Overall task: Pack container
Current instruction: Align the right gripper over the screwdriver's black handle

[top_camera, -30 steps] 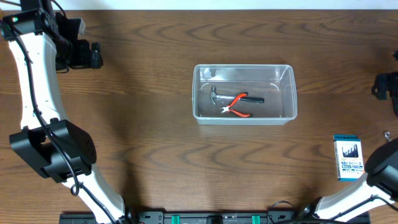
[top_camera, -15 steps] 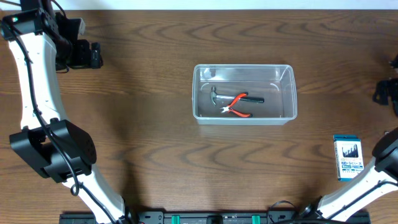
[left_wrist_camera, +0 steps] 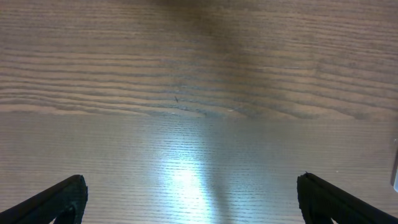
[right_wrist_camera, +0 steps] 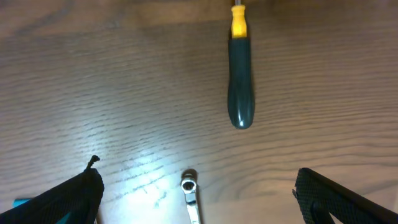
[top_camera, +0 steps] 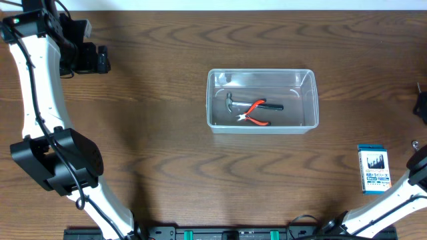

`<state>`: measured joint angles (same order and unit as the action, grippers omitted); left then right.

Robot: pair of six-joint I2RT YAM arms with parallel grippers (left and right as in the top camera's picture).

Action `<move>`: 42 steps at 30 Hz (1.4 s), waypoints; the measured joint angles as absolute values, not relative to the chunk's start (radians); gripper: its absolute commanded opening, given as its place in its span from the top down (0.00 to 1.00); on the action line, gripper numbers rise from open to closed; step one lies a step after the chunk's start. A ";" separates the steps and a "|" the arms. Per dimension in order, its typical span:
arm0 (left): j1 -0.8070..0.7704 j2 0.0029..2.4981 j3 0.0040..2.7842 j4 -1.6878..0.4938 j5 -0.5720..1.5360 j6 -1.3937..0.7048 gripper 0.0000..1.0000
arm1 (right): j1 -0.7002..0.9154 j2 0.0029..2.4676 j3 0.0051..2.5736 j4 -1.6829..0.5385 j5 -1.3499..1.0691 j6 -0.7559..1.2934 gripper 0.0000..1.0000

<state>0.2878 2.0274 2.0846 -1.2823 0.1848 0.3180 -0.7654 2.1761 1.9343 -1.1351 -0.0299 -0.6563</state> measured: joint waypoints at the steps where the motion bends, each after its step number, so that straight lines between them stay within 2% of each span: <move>1: 0.288 2.027 2.085 -1.282 0.185 0.318 0.02 | -0.764 2.186 1.935 -1.135 -0.025 -0.649 0.01; 21: 0.288 2.027 2.085 -1.282 0.185 0.318 0.02 | -0.748 2.251 1.950 -1.020 0.000 -0.632 0.01; 25: 0.288 2.027 2.085 -1.282 0.185 0.318 0.02 | -0.743 2.262 2.008 -1.060 -0.002 -0.622 0.01; 35: 0.288 2.027 2.085 -1.283 0.185 0.318 0.02 | -0.742 2.406 2.343 -1.232 -0.030 -0.612 0.01; 42: 0.288 2.027 2.085 -1.282 0.185 0.318 0.02 | -0.742 2.497 2.358 -1.276 -0.039 -0.614 0.01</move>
<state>0.2878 2.0274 2.0846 -1.2823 0.1848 0.3180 -0.7418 2.4969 2.3577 -1.2758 -0.0395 -0.6140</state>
